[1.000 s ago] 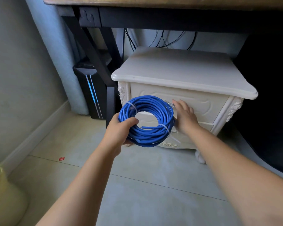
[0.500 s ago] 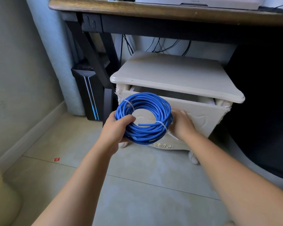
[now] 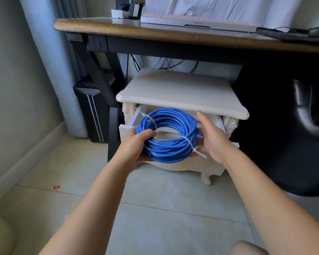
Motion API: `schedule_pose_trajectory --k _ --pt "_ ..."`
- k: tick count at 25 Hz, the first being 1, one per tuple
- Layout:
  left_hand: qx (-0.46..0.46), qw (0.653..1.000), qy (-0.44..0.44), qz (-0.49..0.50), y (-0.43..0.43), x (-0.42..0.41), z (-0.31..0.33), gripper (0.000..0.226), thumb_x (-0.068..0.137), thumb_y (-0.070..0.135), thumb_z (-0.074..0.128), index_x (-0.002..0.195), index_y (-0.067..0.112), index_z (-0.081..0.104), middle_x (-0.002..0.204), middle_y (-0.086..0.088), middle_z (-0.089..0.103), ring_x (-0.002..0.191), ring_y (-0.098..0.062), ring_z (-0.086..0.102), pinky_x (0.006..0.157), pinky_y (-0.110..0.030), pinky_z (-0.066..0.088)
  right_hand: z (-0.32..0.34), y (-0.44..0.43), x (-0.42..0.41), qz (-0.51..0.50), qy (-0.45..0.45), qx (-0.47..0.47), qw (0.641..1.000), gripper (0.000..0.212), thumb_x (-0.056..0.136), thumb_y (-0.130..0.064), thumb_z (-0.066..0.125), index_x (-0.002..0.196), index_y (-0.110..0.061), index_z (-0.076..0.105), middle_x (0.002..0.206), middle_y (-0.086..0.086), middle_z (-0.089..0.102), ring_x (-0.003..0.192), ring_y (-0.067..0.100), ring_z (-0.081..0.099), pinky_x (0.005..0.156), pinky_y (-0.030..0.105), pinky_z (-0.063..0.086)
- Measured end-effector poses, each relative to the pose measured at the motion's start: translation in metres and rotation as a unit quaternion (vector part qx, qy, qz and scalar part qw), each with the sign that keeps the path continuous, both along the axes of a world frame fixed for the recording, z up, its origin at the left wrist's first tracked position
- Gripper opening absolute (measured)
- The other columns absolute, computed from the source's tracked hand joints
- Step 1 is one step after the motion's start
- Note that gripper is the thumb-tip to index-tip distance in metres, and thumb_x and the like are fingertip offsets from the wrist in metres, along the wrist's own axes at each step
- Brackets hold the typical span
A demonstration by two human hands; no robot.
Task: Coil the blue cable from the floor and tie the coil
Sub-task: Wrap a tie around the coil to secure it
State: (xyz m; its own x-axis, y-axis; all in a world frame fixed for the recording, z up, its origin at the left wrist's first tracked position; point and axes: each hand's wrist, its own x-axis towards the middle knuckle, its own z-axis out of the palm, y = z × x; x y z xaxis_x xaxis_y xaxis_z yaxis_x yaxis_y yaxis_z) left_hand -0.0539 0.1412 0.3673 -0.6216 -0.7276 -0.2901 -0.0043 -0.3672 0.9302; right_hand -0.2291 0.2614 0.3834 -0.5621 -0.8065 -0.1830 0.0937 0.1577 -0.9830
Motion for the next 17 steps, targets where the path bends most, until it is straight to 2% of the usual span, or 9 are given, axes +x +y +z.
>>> schedule_pose_trajectory --k 1,3,6,10,14,17 --pt "0.019 1.000 0.003 -0.013 0.000 -0.007 0.006 0.040 0.086 0.025 0.066 0.120 0.011 0.052 0.090 -0.010 0.069 0.071 -0.025 0.072 0.059 -0.039 0.057 0.007 -0.002 -0.002 0.006 0.035 0.024 0.999 0.028 0.096 -0.047 0.050 0.110 -0.026 0.062 0.075 0.003 0.067 0.058 0.021 0.065 0.049 0.033 0.051" --pt "0.030 0.998 -0.011 -0.045 -0.003 -0.023 0.020 0.045 0.084 0.035 0.067 0.120 0.012 0.055 0.106 -0.014 0.068 0.075 -0.028 0.073 0.058 -0.036 0.057 0.018 -0.011 -0.010 -0.013 0.077 0.077 0.994 0.023 0.093 -0.042 0.055 0.095 -0.020 0.064 0.068 0.000 0.064 0.052 0.016 0.060 0.045 0.025 0.043" --pt "-0.016 0.994 -0.068 -0.086 -0.019 -0.049 0.046 0.027 0.092 0.037 0.057 0.105 0.013 0.058 0.108 -0.016 0.063 0.071 -0.032 0.073 0.052 -0.030 0.056 0.025 -0.024 -0.030 -0.024 0.079 0.164 0.983 0.029 0.090 -0.041 0.047 0.088 -0.018 0.065 0.060 0.001 0.061 0.041 0.015 0.048 0.040 0.020 0.028" --pt "-0.054 0.973 -0.196 -0.112 -0.051 -0.089 0.053 0.027 0.092 0.039 0.050 0.098 0.013 0.053 0.100 -0.011 0.062 0.056 -0.028 0.070 0.043 -0.026 0.053 0.023 -0.042 -0.055 -0.010 0.077 0.246 0.966 0.032 0.090 -0.042 0.042 0.095 -0.018 0.063 0.077 0.010 0.068 0.031 0.007 0.042 0.034 0.013 0.018" --pt "-0.086 0.935 -0.300 -0.170 -0.069 -0.122 0.032 0.014 0.094 0.031 0.047 0.097 0.017 0.051 0.098 -0.006 0.060 0.049 -0.022 0.066 0.038 -0.017 0.043 0.001 -0.059 -0.079 -0.035 0.080 0.269 0.959 0.022 0.091 -0.030 0.046 0.090 -0.015 0.062 0.064 0.005 0.061 0.032 0.010 0.044 0.033 0.015 0.026" --pt "-0.074 0.934 -0.310 -0.159 -0.077 -0.139 0.011 0.026 0.091 0.029 0.061 0.109 0.012 0.059 0.107 -0.010 0.062 0.068 -0.024 0.066 0.046 -0.024 0.054 -0.023 -0.066 -0.091 -0.044 0.045 0.260 0.964 0.018 0.095 -0.023 0.047 0.092 -0.011 0.060 0.071 0.007 0.060 0.035 0.015 0.053 0.033 0.018 0.037"
